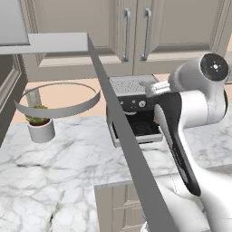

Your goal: The dining table condiment station is running low on condiment bottle. Refill the condiment station by opening the cabinet and taking the condiment bottle from the cabinet and placing it on the dining table.

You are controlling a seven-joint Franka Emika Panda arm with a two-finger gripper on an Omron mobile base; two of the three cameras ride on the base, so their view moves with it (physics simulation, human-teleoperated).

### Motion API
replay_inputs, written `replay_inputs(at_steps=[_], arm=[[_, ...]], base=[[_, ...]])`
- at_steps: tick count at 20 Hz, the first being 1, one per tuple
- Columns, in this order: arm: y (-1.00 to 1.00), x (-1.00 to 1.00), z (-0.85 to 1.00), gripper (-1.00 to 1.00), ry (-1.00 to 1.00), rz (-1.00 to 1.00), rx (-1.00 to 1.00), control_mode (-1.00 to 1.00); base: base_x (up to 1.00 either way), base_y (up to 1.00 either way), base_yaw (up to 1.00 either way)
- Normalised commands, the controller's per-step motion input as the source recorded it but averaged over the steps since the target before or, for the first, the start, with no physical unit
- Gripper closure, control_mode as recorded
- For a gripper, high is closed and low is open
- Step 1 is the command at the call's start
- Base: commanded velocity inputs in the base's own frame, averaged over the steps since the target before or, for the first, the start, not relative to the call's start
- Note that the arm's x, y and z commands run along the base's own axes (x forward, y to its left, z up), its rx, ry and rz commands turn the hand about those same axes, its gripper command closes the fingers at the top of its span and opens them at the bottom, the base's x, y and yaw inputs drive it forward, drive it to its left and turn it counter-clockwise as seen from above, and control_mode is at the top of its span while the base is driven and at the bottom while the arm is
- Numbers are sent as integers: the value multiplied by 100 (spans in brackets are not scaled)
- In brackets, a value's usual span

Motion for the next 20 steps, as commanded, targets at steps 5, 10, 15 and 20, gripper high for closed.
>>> replay_inputs(at_steps=[5,10,15,20], arm=[[1,6,53,-100,-42,0,8,-100],[-6,15,5,-100,-31,4,5,-100],[-1,43,2,-100,-27,17,8,-100],[-1,32,6,-100,-22,21,6,-100]], base=[[0,0,0],[0,0,0],[0,0,0],[0,0,0]])
